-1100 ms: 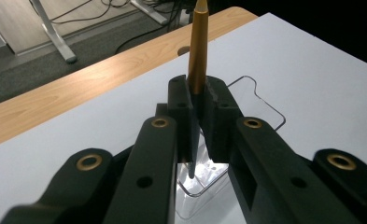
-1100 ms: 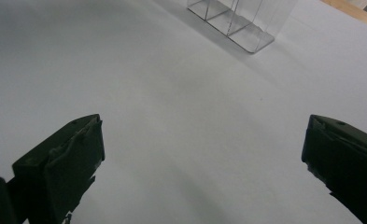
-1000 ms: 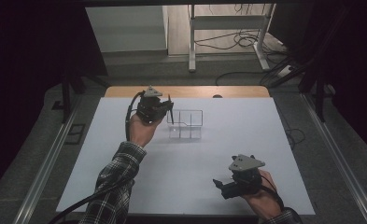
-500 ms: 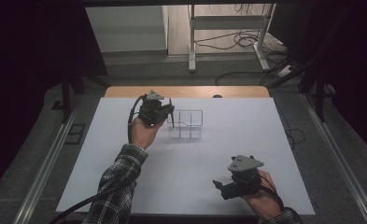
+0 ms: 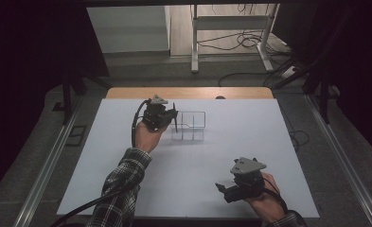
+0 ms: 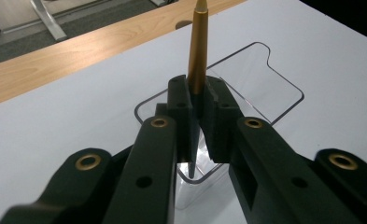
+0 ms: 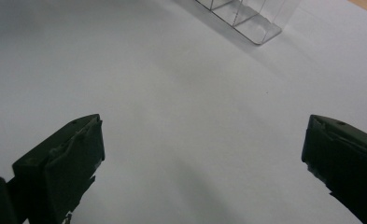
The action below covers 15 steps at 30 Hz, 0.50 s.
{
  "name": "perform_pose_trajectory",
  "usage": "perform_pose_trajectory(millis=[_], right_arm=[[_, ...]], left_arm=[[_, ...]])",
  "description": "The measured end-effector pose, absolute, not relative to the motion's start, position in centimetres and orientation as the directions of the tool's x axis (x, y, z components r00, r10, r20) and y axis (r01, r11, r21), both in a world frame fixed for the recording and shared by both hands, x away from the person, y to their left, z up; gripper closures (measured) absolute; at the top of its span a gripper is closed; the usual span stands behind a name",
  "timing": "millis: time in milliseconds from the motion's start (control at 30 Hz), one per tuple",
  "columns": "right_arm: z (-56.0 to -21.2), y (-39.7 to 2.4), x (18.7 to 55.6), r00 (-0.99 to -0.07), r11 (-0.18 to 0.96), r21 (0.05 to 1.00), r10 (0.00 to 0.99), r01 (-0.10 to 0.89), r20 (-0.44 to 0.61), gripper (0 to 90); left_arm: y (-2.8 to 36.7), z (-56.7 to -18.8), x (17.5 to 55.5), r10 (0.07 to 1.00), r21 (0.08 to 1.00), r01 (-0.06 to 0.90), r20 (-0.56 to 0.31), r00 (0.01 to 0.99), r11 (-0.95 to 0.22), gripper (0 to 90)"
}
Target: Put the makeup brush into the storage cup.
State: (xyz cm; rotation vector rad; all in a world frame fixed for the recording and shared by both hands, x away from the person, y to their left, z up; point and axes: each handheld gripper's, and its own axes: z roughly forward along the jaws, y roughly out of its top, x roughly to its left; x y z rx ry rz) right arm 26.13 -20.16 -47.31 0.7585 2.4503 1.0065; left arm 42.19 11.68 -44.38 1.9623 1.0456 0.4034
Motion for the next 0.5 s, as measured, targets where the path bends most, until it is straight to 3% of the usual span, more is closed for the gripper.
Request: perform_pose_trajectory(millis=[267,500], right_arm=[[-47.37,-20.13,26.14,-0.783,0.602,0.725,0.606,0.334,-0.142,0.0],[-47.41,-20.09,26.14,-0.784,0.606,0.722,0.604,0.336,-0.143,0.0]], left_arm=[[11.59,-44.77,42.28,0.793,0.798,0.526,-0.103,0.6,-0.294,81.1],[11.67,-44.38,42.2,0.794,0.808,0.512,-0.093,0.601,-0.293,64.2]])
